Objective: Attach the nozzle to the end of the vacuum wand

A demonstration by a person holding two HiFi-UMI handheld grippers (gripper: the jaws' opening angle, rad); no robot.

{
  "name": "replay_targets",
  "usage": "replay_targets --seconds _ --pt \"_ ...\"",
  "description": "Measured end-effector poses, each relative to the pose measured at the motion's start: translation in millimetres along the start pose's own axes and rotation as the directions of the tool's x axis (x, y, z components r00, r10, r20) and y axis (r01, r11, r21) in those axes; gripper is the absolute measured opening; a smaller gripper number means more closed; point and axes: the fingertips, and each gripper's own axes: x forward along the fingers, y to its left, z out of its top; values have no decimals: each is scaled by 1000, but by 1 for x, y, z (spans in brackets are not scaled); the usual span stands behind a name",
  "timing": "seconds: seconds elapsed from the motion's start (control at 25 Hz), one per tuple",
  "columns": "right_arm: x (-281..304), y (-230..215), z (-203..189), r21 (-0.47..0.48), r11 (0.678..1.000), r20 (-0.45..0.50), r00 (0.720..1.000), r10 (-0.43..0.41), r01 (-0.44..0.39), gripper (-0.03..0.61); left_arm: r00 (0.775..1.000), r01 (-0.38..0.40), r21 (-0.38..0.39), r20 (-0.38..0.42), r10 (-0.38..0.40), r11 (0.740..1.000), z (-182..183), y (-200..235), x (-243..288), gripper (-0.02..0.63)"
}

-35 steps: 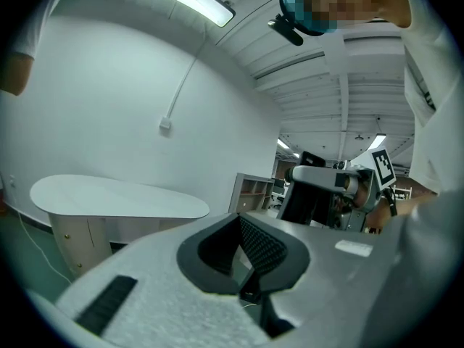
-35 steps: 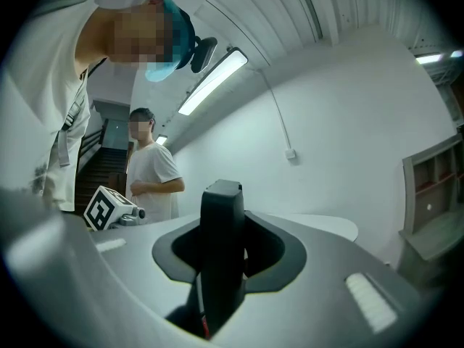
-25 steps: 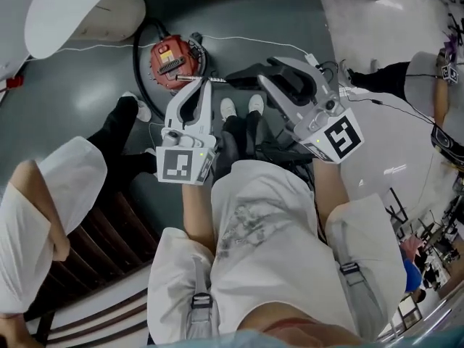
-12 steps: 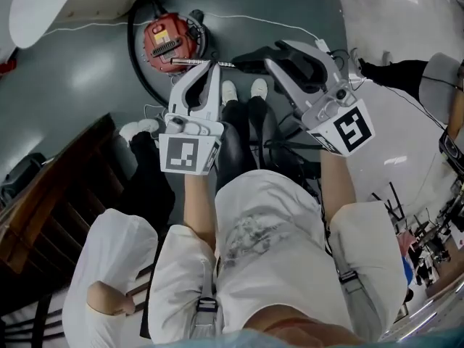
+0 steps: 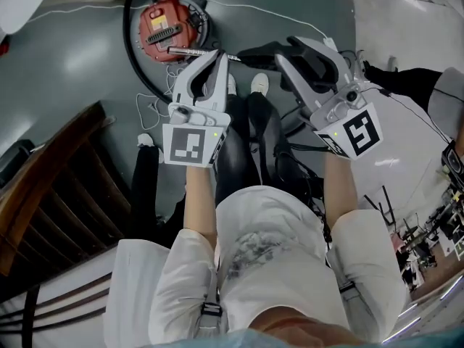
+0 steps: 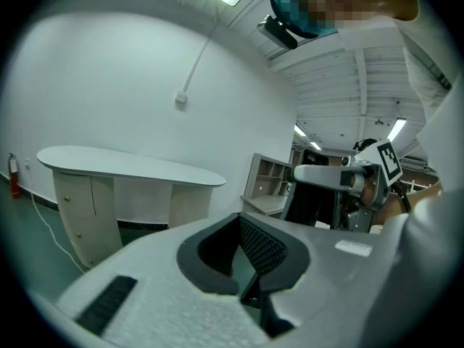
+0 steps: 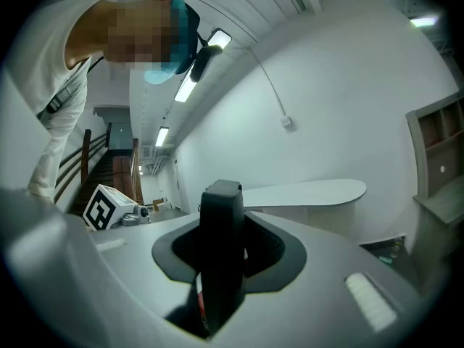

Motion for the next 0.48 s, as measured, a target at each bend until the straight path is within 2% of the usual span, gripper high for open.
replay_targets --seconds 0.2,0.32,0.48 --pt "4 -6 -22 2 1000 -15 1000 -1 1 115 1000 -25 -31 -6 25 999 -28 8 6 6" --pt "6 -11 -35 -2 1000 -17 1000 -9 9 115 999 -46 -58 17 47 997 -39 13 11 6" --pt "7 -15 -55 3 1000 -24 1000 -15 15 115 999 -46 -53 13 46 998 -61 17 16 10"
